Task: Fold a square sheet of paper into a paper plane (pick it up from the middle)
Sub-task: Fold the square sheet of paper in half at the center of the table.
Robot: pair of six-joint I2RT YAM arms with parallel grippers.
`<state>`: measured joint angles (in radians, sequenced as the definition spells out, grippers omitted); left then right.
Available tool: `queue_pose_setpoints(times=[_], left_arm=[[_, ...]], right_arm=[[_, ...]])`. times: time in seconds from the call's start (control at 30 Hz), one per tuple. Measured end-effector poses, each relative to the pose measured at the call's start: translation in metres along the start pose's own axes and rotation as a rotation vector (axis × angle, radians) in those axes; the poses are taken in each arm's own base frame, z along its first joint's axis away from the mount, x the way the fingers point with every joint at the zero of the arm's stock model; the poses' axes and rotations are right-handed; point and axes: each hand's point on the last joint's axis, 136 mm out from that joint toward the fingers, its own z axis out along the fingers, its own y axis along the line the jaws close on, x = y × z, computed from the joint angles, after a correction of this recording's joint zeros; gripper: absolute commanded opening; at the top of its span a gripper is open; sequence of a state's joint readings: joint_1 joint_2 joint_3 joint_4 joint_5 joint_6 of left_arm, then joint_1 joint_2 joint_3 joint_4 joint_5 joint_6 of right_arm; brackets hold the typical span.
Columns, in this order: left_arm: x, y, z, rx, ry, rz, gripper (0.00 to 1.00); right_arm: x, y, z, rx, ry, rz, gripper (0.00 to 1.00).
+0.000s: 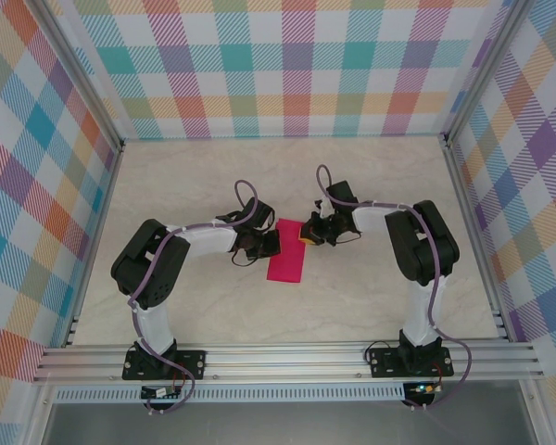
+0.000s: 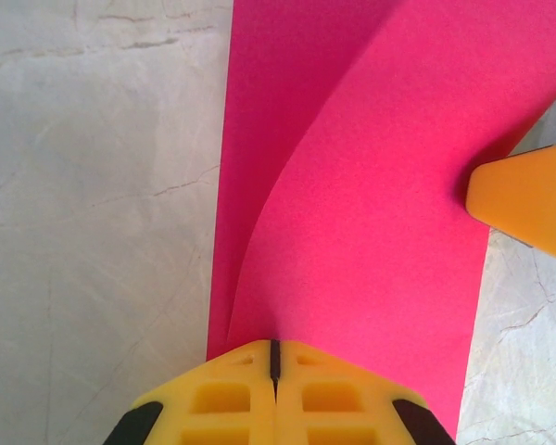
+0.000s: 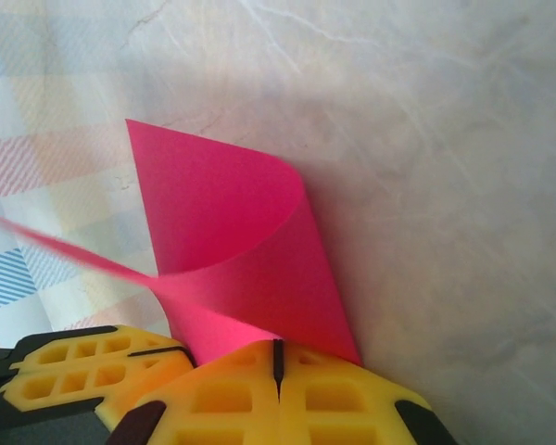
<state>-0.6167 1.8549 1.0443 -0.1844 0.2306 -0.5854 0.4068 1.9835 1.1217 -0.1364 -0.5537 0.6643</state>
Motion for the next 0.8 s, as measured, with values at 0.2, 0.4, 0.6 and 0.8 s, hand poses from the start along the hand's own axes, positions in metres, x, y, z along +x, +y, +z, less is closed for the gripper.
queue_pose_setpoints(times=[0.2,0.4,0.6,0.8], left_arm=[[0.0,0.0,0.0,0.0,0.0,0.001,0.0],[0.0,0.0,0.0,-0.001,0.0,0.001,0.0],[0.0,0.0,0.0,-0.003,-0.002,0.001,0.0],[0.0,0.0,0.0,-0.003,-0.002,0.001,0.0]], right_arm=[[-0.015,0.02,-0.007,-0.021,-0.024,-0.044,0.0],[-0.021,0.01,0.002,-0.005,-0.017,-0.028,0.0],[-0.021,-0.002,0.006,0.012,-0.008,-0.004,0.0],[-0.024,0.003,0.002,0.021,-0.005,0.004,0.0]])
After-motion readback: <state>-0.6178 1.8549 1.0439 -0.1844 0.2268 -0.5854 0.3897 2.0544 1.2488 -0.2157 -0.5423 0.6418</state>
